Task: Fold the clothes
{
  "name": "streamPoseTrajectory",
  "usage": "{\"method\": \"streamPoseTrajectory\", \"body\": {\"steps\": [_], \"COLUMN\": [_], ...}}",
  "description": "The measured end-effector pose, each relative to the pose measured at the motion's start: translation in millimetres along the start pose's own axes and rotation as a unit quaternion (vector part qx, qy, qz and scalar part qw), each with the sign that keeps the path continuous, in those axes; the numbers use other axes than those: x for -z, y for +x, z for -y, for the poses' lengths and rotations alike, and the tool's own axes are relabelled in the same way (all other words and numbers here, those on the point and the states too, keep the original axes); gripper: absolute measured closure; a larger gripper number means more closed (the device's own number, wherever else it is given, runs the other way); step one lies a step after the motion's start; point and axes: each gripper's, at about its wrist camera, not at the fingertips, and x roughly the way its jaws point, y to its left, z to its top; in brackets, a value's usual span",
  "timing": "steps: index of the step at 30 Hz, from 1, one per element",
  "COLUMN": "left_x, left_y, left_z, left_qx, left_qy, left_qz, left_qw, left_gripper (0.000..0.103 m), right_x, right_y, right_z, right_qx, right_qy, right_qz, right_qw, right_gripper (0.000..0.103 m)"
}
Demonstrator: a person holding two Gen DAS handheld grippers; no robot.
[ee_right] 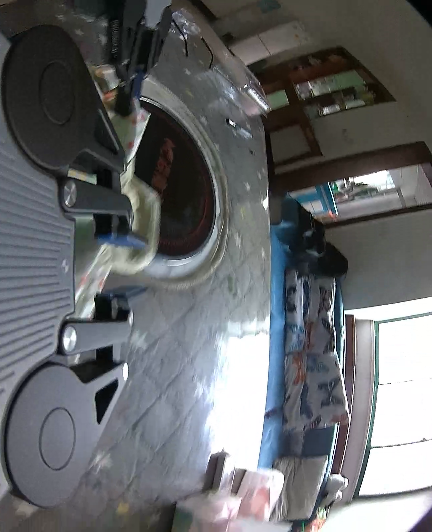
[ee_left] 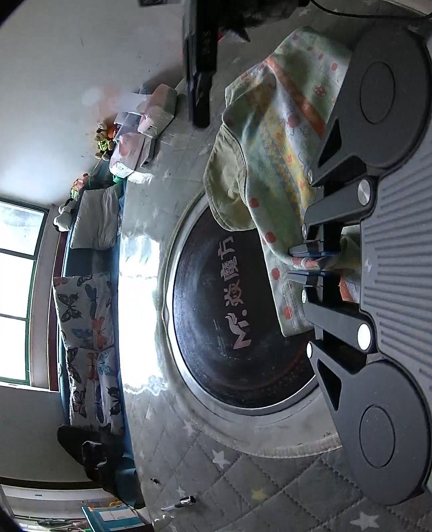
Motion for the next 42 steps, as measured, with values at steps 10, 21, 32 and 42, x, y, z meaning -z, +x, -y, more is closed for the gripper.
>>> {"method": "streamPoseTrajectory", "body": {"steps": [10,21,32,42], "left_x": [-1.7,-9.0,-12.2,-27.1], "left_y": [5.9,2.1,12.3,-8.6], "left_z": [7.4,10.2,-1.3,18.8], "left_qx": [-0.013,-0.024,-0.049,-0.003], "left_qy": [-0.005,-0.011,-0.030,-0.032], "left_qz": [-0.009,-0.004,-0.004,0.035], "left_qw": [0.9999,0.9996,0.9983,0.9989], "left_gripper": [0.093,0.094,0.083,0.086], "right_x": [43.1,43.7,42.8,20.0], "right_y": [-30.5,-21.8,-12.3,-2.9], "right_z": [40.8,34.1,36.0,-12.9], "right_qx": [0.026,0.048,0.077,0.004], "right_qy": [0.059,0.068,0.075,0.014], "right_qz": [-0.022,-0.003,0.008,0.001], "right_qw": [0.998,0.997,0.994,1.000], "right_gripper": [0.061,0.097,0.088,0.086]}}
